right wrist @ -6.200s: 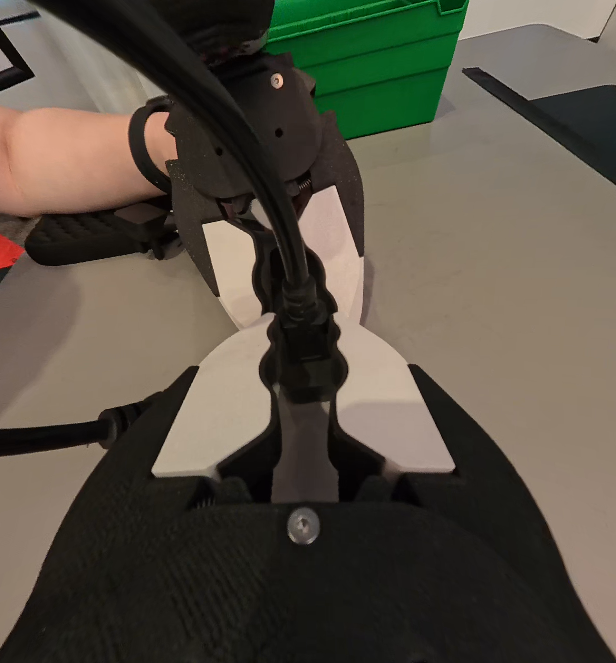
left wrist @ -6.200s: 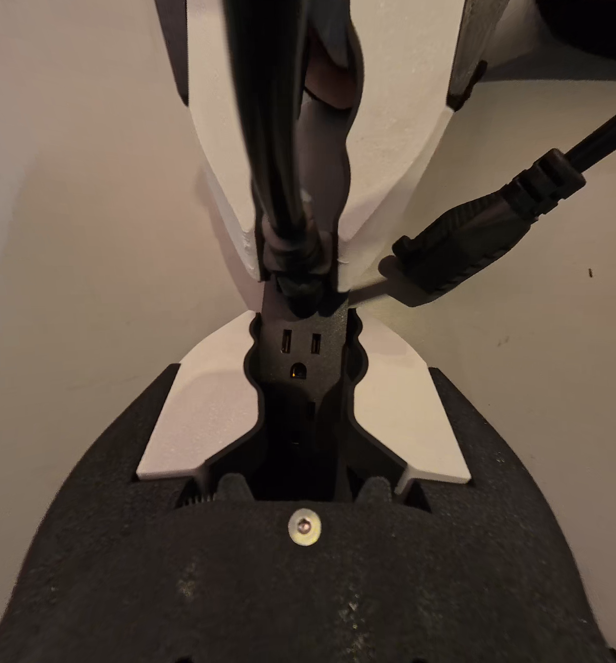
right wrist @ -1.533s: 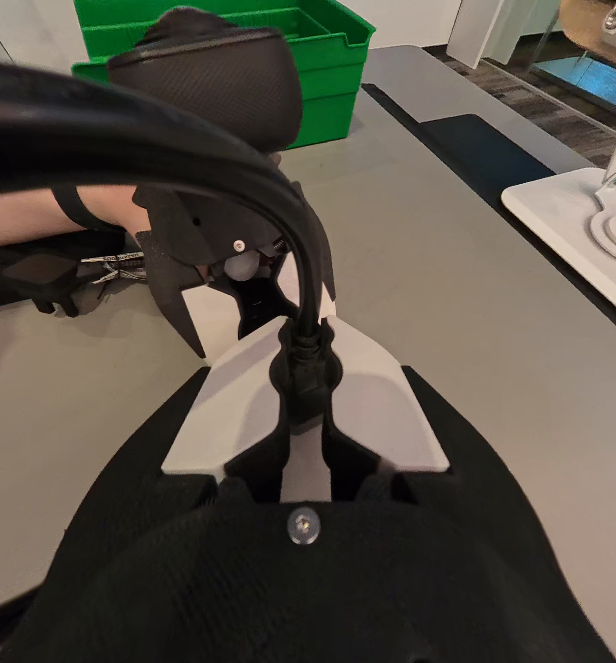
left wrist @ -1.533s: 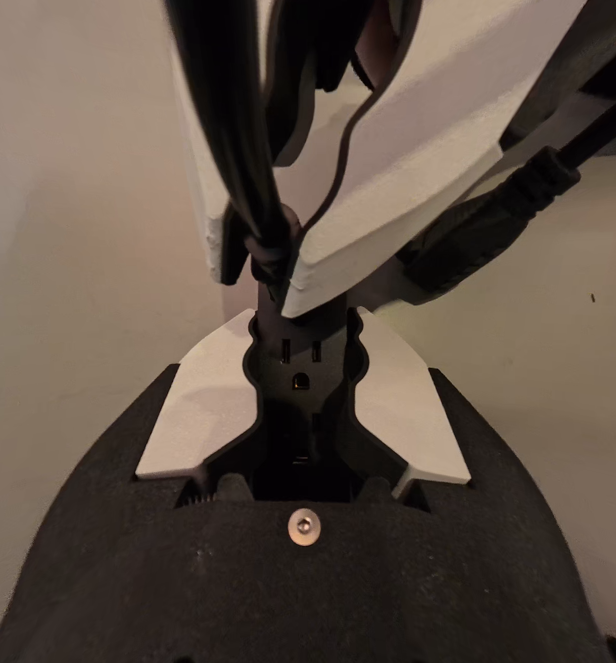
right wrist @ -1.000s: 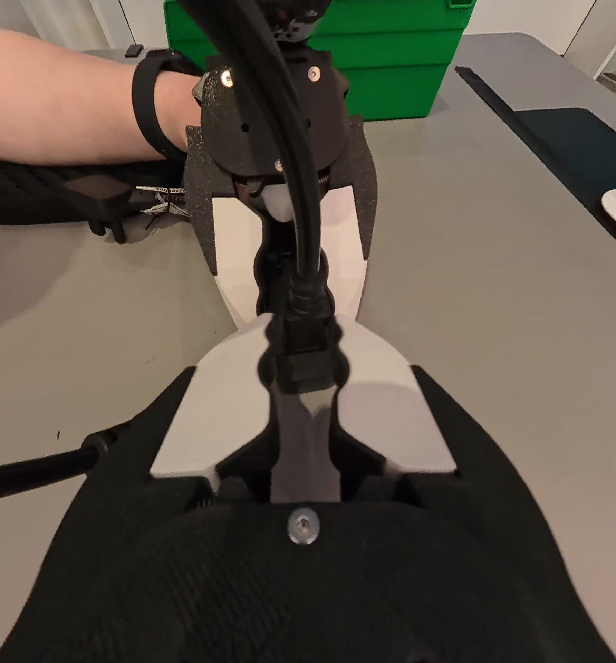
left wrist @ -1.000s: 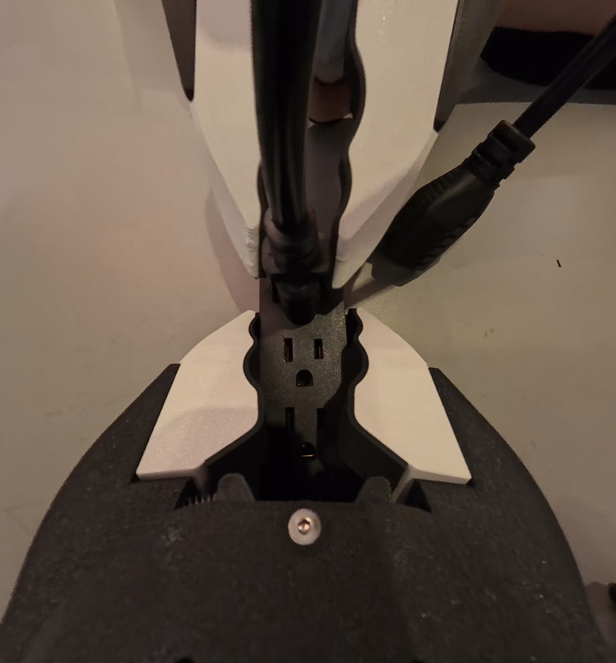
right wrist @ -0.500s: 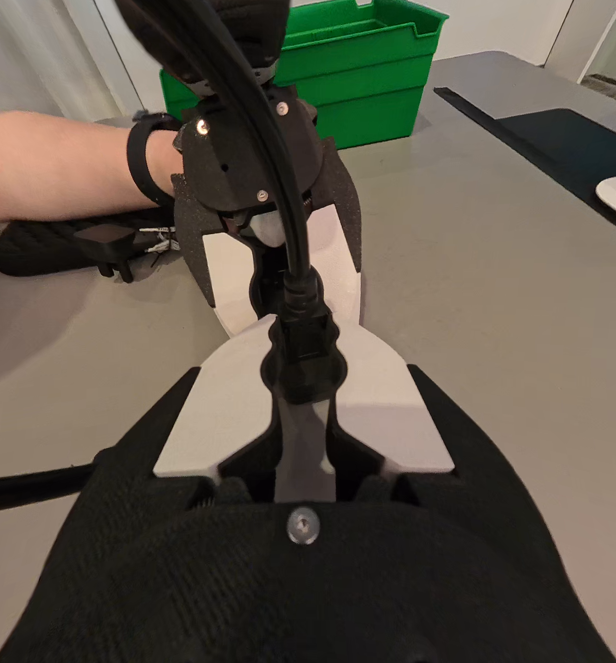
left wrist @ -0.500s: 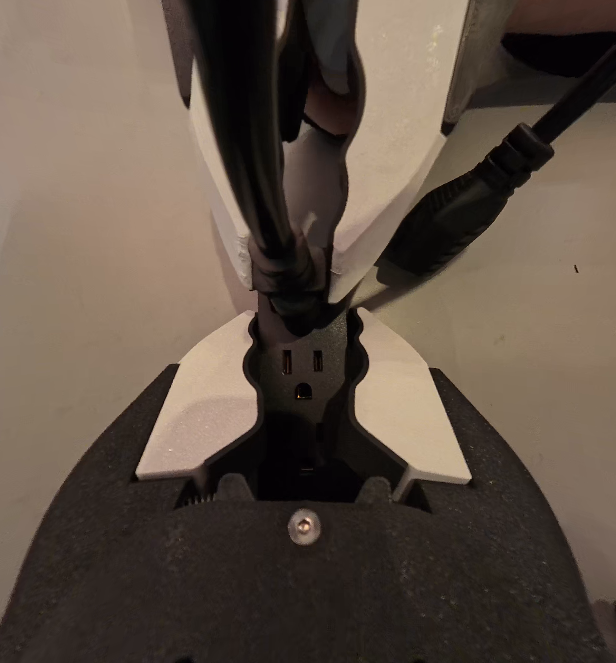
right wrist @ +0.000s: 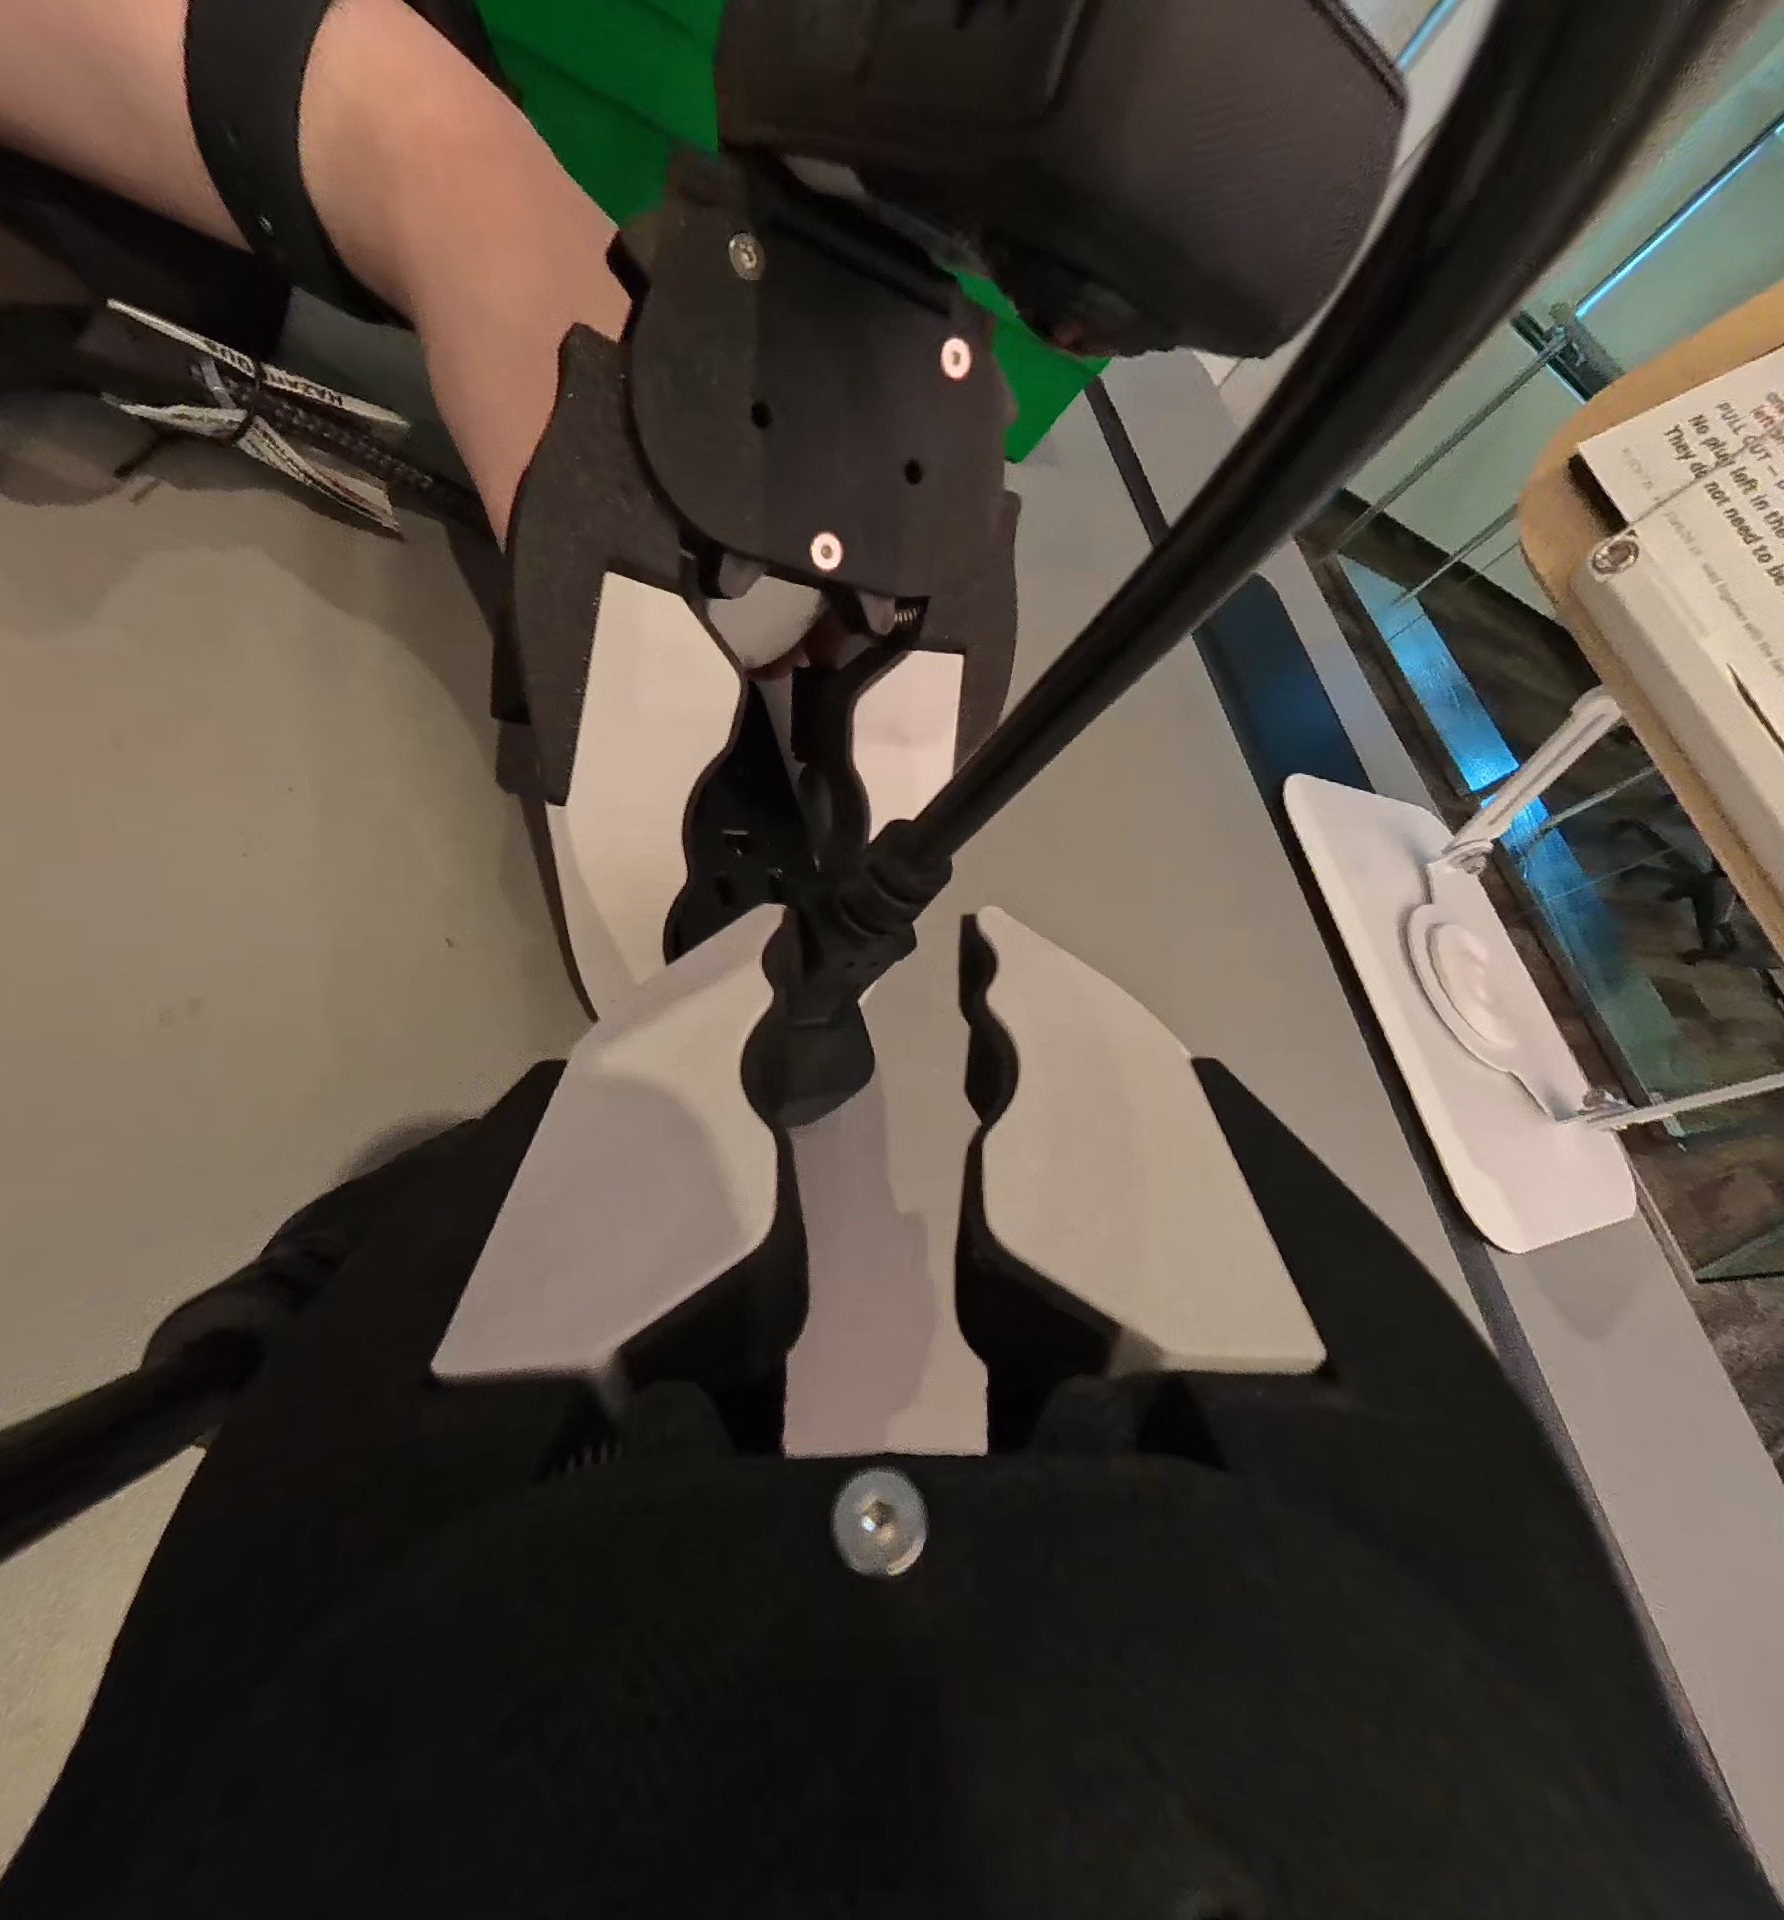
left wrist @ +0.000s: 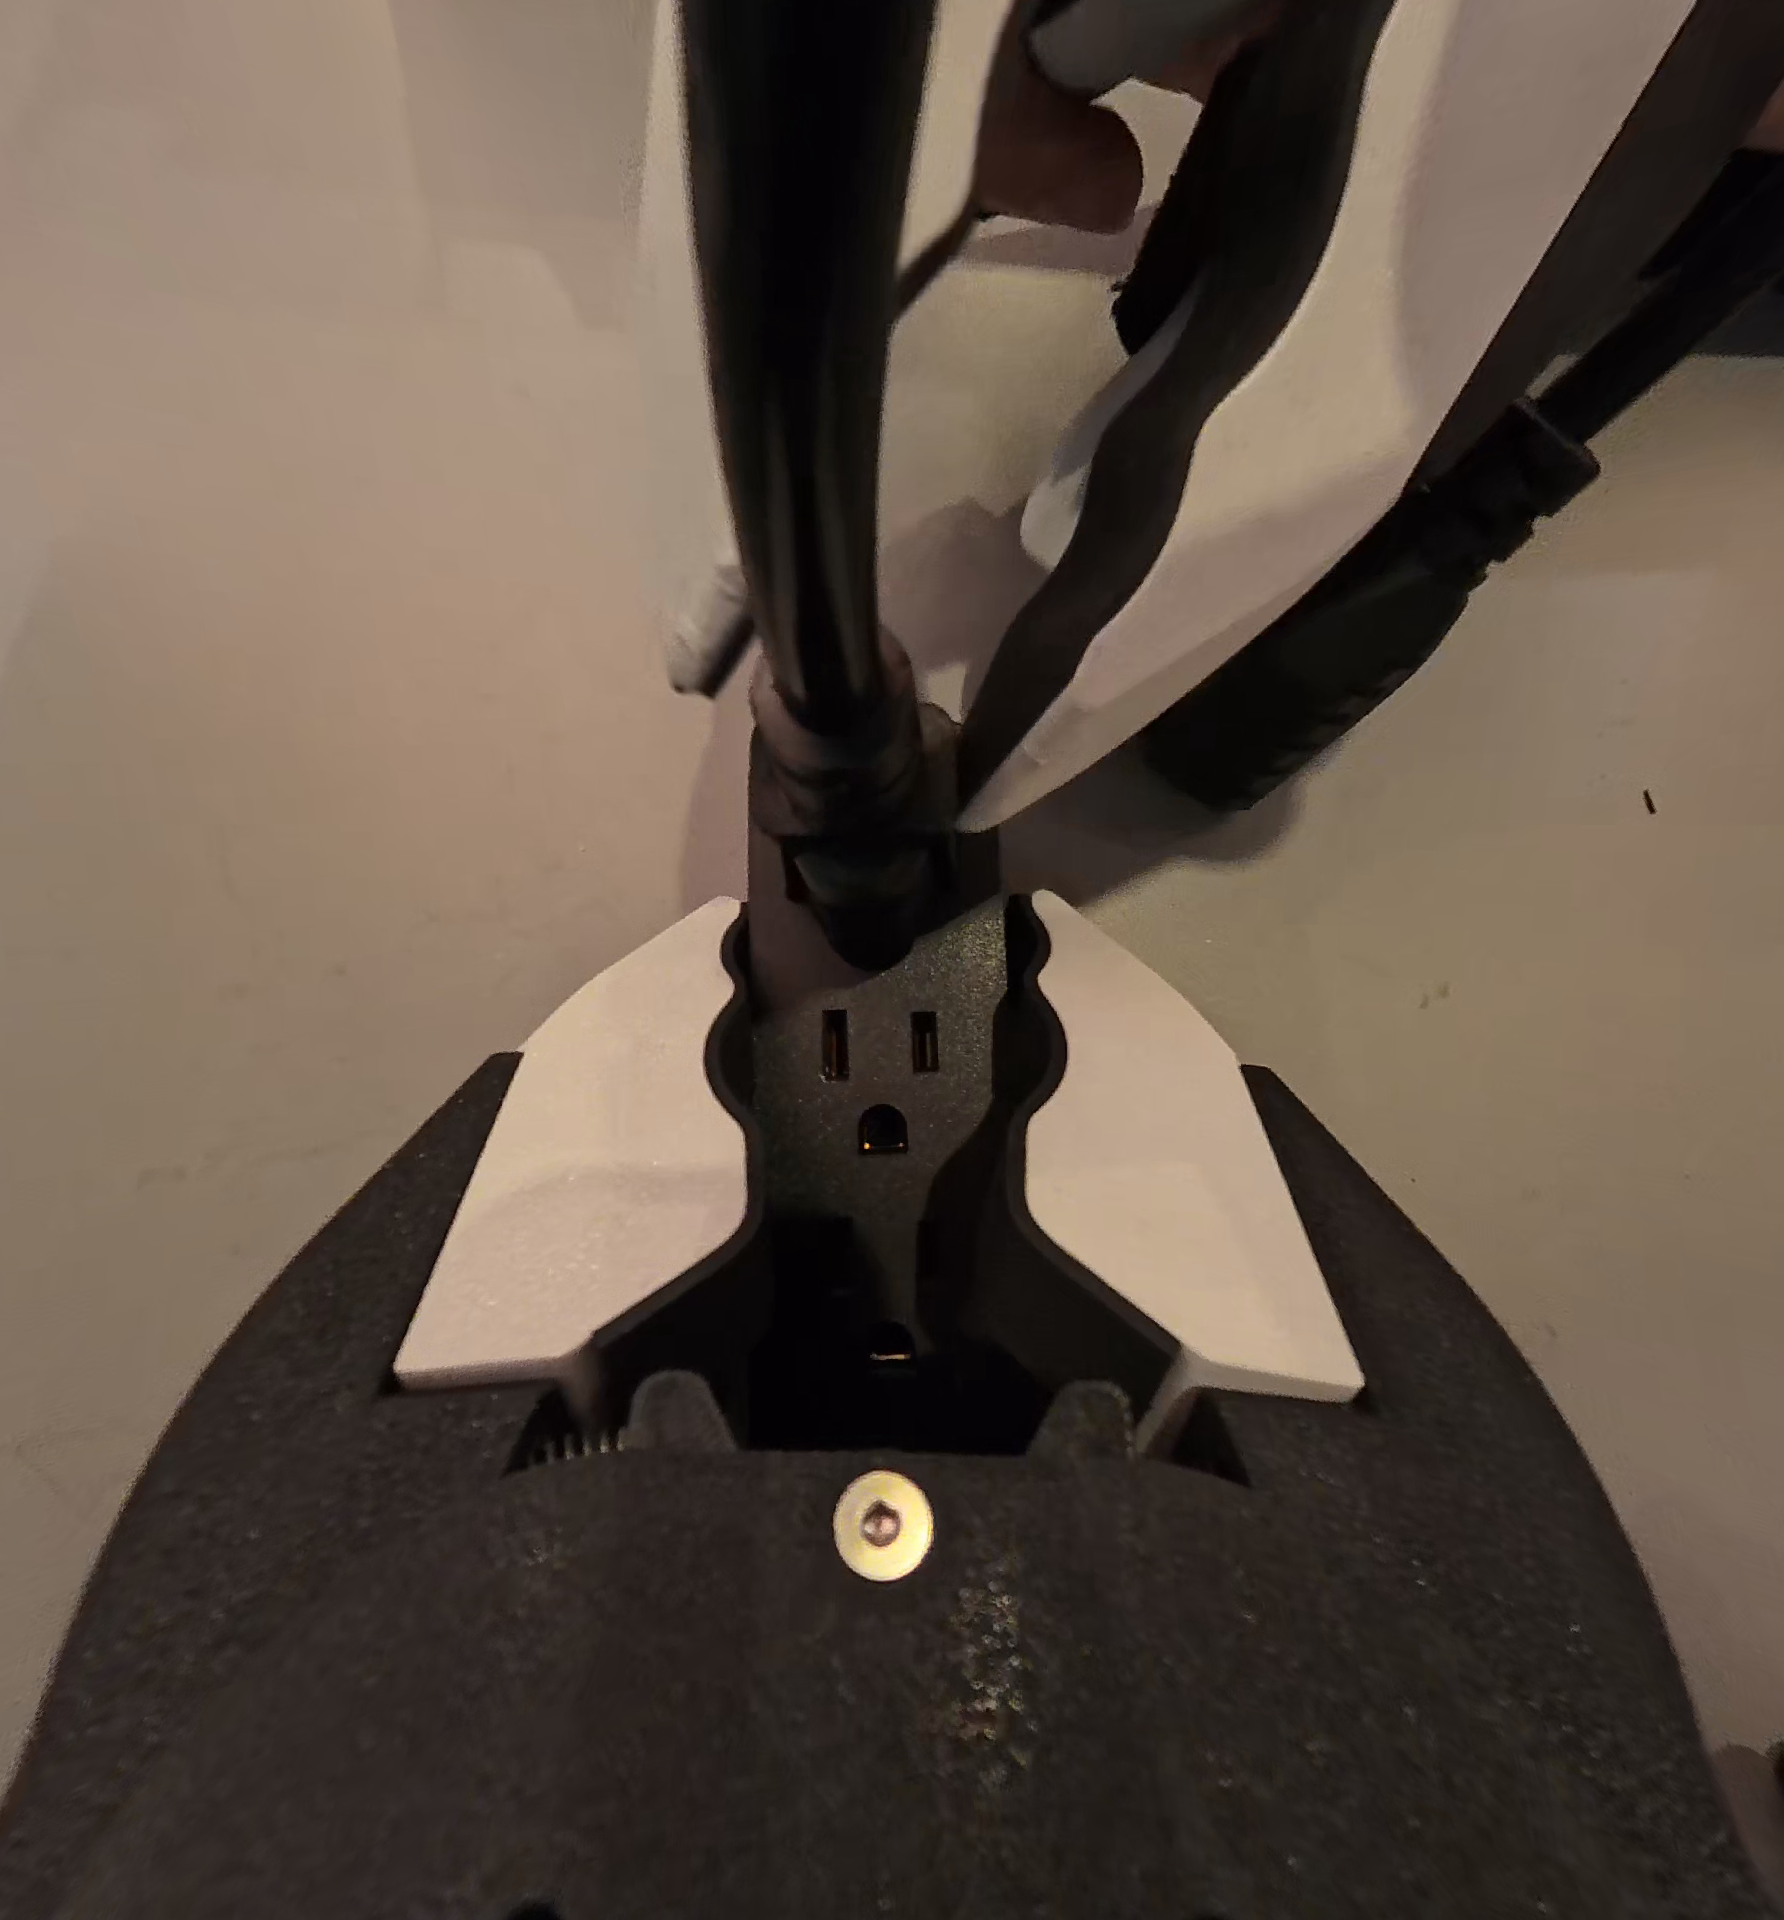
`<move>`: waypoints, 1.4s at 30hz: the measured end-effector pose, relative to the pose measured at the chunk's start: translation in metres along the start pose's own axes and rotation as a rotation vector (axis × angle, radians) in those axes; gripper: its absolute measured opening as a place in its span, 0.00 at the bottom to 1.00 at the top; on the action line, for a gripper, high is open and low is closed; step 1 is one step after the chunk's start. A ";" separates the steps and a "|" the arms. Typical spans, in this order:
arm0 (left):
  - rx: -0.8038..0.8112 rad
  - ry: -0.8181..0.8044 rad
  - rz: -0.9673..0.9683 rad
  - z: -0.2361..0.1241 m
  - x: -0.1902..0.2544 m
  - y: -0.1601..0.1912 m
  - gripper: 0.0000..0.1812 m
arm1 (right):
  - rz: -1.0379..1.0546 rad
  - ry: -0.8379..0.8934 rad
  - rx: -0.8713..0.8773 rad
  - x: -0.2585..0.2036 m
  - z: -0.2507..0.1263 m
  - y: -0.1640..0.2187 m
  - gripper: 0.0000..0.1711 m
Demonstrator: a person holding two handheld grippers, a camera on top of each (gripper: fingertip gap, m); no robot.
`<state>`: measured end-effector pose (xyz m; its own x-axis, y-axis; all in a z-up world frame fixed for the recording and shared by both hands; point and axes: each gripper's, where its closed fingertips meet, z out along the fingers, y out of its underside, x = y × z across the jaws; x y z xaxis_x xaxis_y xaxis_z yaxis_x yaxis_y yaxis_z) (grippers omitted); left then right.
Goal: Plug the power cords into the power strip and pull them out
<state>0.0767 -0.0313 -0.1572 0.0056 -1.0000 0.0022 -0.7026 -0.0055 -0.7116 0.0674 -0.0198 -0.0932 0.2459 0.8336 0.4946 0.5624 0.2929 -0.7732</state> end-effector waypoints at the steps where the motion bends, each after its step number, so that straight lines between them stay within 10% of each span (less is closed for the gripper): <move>1: 0.000 0.000 -0.001 0.000 0.000 0.000 0.25 | -0.013 0.000 -0.005 -0.001 0.000 0.000 0.16; 42: -0.030 -0.073 -0.022 0.001 -0.007 0.000 0.25 | -0.417 0.306 -0.176 0.006 -0.003 -0.004 0.15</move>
<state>0.0772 -0.0246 -0.1581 0.0719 -0.9968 -0.0345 -0.7230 -0.0283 -0.6902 0.0689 -0.0168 -0.0861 0.1773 0.4816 0.8583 0.7786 0.4647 -0.4216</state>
